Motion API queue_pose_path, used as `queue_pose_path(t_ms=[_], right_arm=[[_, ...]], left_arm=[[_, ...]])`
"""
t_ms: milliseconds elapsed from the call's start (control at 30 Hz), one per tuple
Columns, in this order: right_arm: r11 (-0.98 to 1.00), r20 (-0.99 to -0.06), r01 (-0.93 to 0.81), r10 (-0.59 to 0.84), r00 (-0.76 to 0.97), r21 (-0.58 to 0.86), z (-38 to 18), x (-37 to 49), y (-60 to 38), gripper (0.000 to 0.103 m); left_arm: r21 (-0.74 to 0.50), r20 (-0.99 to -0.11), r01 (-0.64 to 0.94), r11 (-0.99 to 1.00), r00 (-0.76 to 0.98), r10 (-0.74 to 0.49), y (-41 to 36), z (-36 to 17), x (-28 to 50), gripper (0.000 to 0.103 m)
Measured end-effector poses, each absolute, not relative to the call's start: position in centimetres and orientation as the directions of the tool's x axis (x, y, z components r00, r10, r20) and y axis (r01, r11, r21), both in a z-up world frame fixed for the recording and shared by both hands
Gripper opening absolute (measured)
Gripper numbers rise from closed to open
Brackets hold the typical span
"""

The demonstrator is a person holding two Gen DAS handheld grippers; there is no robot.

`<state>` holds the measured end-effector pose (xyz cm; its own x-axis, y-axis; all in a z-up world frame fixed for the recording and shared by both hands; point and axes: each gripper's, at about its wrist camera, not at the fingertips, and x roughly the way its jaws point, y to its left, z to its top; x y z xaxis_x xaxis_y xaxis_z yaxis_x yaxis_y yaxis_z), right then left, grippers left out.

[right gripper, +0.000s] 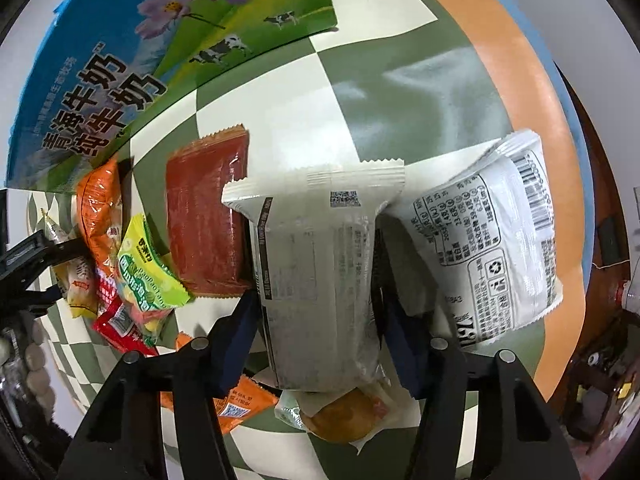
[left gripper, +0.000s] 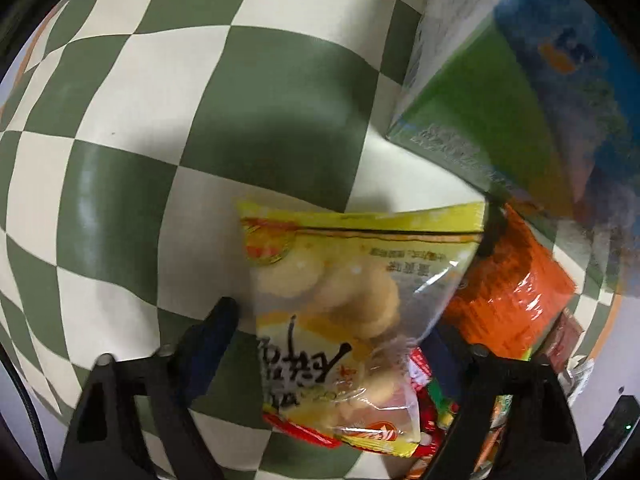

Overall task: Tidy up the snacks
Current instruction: 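Grasp the yellow cookie bag with the left tool while the right tool grasps the white packet, then carry both packets into the cardboard box and open both tools to release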

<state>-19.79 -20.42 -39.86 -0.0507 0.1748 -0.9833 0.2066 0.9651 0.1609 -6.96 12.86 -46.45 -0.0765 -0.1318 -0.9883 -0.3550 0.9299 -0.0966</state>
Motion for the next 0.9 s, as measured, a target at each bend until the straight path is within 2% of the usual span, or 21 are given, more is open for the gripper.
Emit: queue_pose_path(t_ms=[33,67,167,400,567,900], right_arm=[[0.964,-0.983,0.212,0.177,-0.053,0.162,-39.8,-20.0,-20.3,0.063],[0.963,-0.983,0.216,0.177,-0.054,0.162,-39.7,-20.2,-20.6,0.063],[0.964,-0.983,0.215,0.172,-0.056,0.156,-39.6,-20.9,-20.4,0.062],[0.978,-0.989,0.175,0.126,-0.08,0.111,-39.8,-22.1,-19.7,0.064],[0.987,-0.992,0.148,0.075,-0.099,0.06,-40.5,-21.9,-19.1,0.065],[0.99,-0.994,0.133,0.056,-0.091,0.044,-40.8,-21.8,-18.5,0.064]], left_arm=[[-0.084,-0.99,-0.344,0.935,-0.078,-0.118,12.9,-46.6,-7.0,0.063],[-0.074,-0.992,-0.33,0.941,-0.075,-0.104,12.9,-46.6,-7.1,0.055],[-0.068,-0.995,-0.285,0.956,-0.053,-0.086,13.1,-46.0,-8.3,0.046],[0.028,-0.998,-0.18,0.983,-0.062,0.017,13.2,-46.4,-12.6,0.046],[0.056,-0.997,-0.197,0.979,-0.063,0.044,13.3,-47.5,-13.3,0.048],[0.056,-0.998,-0.202,0.978,-0.044,0.048,10.9,-45.7,-14.3,0.046]])
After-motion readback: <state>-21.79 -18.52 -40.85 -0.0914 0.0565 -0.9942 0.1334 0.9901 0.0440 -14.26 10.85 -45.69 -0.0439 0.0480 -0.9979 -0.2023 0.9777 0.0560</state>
